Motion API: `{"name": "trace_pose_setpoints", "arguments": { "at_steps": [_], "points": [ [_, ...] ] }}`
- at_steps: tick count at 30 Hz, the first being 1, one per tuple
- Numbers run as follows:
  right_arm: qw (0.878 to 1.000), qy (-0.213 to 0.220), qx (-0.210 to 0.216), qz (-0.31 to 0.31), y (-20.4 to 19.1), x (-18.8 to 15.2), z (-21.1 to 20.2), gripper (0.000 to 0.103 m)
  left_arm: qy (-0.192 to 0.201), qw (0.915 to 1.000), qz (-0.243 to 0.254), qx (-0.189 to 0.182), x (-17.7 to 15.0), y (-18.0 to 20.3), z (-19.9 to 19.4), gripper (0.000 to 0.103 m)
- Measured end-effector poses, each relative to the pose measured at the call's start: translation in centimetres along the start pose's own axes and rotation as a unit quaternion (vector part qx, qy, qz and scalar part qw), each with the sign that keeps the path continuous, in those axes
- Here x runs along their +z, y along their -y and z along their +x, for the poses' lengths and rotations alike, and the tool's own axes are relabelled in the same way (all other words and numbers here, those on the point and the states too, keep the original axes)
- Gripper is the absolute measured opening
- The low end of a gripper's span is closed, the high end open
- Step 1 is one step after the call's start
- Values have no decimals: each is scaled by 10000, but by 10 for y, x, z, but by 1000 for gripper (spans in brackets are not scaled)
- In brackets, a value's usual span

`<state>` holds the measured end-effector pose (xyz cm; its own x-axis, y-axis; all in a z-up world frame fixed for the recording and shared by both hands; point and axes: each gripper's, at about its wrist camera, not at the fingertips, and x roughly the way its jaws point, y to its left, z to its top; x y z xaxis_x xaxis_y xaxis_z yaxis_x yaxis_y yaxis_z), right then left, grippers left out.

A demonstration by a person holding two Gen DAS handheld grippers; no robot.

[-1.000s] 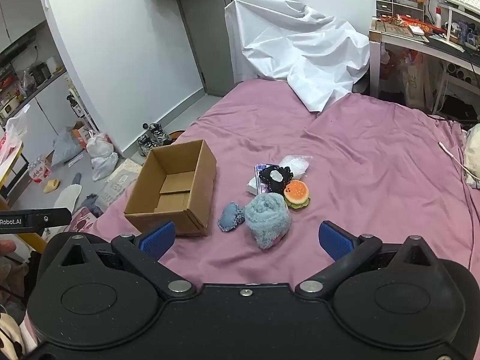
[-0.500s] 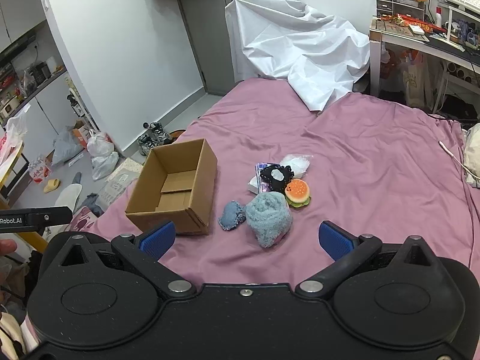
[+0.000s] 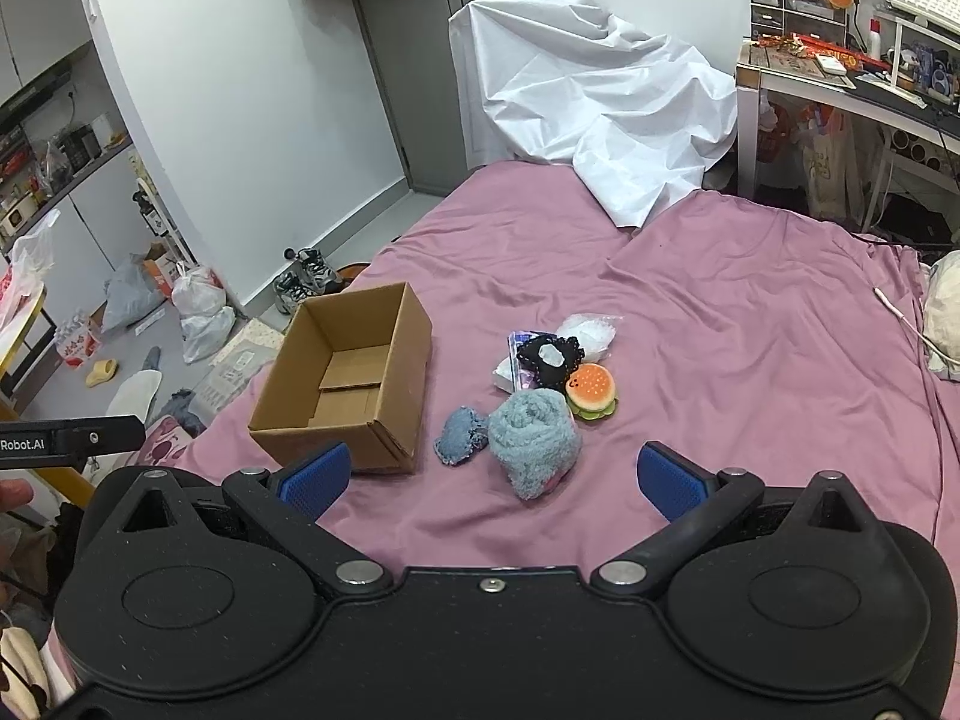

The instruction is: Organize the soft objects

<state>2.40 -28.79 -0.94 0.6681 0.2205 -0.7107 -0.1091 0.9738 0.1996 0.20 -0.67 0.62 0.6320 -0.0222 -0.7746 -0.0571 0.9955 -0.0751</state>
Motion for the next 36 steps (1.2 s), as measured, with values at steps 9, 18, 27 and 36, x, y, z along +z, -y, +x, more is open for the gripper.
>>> {"name": "trace_pose_setpoints", "arguments": {
  "at_steps": [9, 18, 27, 36],
  "points": [
    [10000, 12, -1, -29, -1, 2, -2, 103, 44, 10000, -32, -12, 2, -2, -4, 93],
    [10000, 15, -4, -22, -1, 2, -2, 103, 50, 10000, -36, -19, 2, -1, -4, 93],
    [10000, 4, -21, 22, 1, 2, 0, 103, 63, 10000, -61, -27, 0, 0, -3, 93],
    [10000, 7, -32, 42, 4, 0, 1, 103, 61, 10000, -63, -25, -1, -1, -3, 93]
  ]
}}
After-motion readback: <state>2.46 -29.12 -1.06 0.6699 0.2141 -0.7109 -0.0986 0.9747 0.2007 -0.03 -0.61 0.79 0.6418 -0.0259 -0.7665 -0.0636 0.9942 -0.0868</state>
